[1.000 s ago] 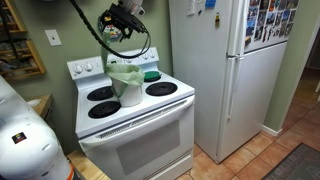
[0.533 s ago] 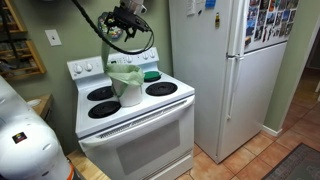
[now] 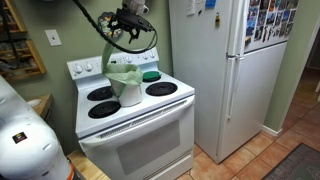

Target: Open the bin, pick the serviette, put it in the bin and then close the bin.

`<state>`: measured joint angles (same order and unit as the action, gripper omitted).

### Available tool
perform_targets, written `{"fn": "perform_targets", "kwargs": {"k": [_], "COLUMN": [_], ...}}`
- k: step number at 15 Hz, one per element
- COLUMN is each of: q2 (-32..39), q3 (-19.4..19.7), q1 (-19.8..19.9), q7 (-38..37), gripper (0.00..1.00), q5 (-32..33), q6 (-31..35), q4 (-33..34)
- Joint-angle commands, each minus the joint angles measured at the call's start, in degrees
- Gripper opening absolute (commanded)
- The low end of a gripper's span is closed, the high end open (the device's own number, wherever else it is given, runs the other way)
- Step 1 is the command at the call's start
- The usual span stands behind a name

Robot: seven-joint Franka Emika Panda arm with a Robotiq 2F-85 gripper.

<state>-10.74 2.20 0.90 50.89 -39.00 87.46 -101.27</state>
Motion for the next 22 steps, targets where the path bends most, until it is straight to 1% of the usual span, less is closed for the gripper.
{"fn": "perform_targets", "kwargs": {"k": [1, 3, 5, 8, 12, 15, 16, 22], "q2": [-0.5, -0.2, -0.1, -0.8, -0.5, 0.4, 0.8, 1.1], "q3": [0.2, 0.3, 0.6, 0.8, 1.6, 2.4, 2.5, 2.5], "q1": [-0.2, -0.1, 0.0, 0.5, 1.1, 1.7, 0.8, 0.7], "q7": [-0.3, -1.2, -3.7, -12.4, -23.9, -30.7, -26.9, -27.2], "gripper": [1.00, 1.00, 1.00, 1.00, 1.00, 1.00, 1.00, 1.00], "q5": [3.8, 4.8, 4.6, 4.3, 6.6, 8.7, 7.1, 7.1], "q6": [4.1, 7.3, 9.4, 13.4, 12.7, 10.9, 11.8, 11.8], "q4": [-2.4, -3.1, -3.3, -4.4, -4.7, -5.8, -3.8, -3.5]}}
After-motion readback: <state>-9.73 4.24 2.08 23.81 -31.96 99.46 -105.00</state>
